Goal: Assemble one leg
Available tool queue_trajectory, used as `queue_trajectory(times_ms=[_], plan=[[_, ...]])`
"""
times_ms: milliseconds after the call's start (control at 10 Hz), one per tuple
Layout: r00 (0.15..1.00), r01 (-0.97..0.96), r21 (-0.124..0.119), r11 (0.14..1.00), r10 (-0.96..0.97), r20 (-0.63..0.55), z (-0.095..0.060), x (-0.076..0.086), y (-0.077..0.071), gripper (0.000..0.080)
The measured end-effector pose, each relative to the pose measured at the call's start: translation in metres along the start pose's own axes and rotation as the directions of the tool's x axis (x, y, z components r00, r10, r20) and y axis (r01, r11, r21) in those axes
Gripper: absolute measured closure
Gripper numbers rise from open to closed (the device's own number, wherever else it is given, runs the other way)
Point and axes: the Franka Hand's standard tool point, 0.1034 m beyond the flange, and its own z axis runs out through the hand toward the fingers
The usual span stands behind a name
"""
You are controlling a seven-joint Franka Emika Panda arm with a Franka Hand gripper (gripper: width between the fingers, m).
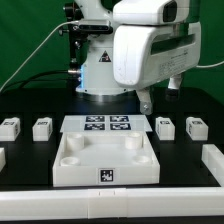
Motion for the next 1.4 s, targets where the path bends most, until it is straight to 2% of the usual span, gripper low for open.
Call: queue_trajectory(times_ms=[1100,1200,1400], plan=[[1.0,-0.001,0.0,1.0,0.001,0.001,0.001,-0.001,0.0,0.0149],[0.999,0.051,-0.011,0.999,-0.051,-0.007,0.005,-0.013,-0.003,0.0149],[0.993,0.118,-0.008,0.993,-0.118,-0.002,0.023,-0.048,-0.022,0.0149]])
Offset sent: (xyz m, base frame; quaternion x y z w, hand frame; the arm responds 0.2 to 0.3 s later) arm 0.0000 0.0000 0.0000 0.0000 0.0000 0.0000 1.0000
